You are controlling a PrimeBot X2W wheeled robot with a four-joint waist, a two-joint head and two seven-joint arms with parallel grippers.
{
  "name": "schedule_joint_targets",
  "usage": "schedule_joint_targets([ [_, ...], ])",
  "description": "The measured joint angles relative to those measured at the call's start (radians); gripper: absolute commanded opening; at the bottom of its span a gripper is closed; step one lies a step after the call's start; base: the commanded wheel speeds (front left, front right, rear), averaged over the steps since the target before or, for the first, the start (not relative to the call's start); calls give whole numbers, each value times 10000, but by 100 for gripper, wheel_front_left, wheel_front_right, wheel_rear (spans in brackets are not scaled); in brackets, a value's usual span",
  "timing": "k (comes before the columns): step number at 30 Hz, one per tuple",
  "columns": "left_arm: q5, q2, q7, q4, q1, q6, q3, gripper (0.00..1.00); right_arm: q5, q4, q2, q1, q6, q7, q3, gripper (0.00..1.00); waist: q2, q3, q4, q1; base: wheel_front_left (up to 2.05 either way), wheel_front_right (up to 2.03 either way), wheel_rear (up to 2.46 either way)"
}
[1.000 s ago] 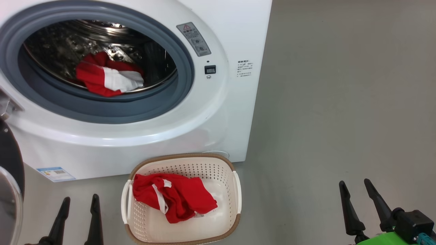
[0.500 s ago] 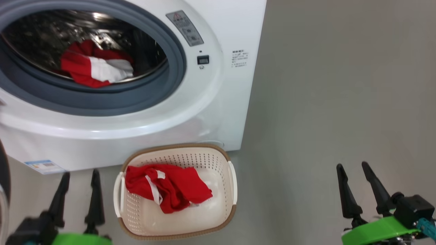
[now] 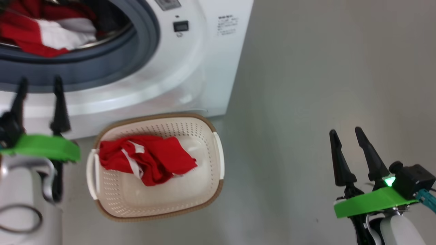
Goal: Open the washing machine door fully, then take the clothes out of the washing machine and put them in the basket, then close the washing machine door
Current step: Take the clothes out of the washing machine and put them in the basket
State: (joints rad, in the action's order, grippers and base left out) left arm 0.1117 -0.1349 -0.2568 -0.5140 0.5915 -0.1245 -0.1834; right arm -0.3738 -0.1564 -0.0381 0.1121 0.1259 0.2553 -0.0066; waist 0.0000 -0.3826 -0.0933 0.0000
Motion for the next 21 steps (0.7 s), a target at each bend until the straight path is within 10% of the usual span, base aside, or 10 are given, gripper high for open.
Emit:
schedule_joint_targets([
  [21,-1001,-1751,0,-4194,5144,1097,-8,100,-531,247,-6,1040,0,0,629,100,0,-2032,-1398,0,0,0,0],
])
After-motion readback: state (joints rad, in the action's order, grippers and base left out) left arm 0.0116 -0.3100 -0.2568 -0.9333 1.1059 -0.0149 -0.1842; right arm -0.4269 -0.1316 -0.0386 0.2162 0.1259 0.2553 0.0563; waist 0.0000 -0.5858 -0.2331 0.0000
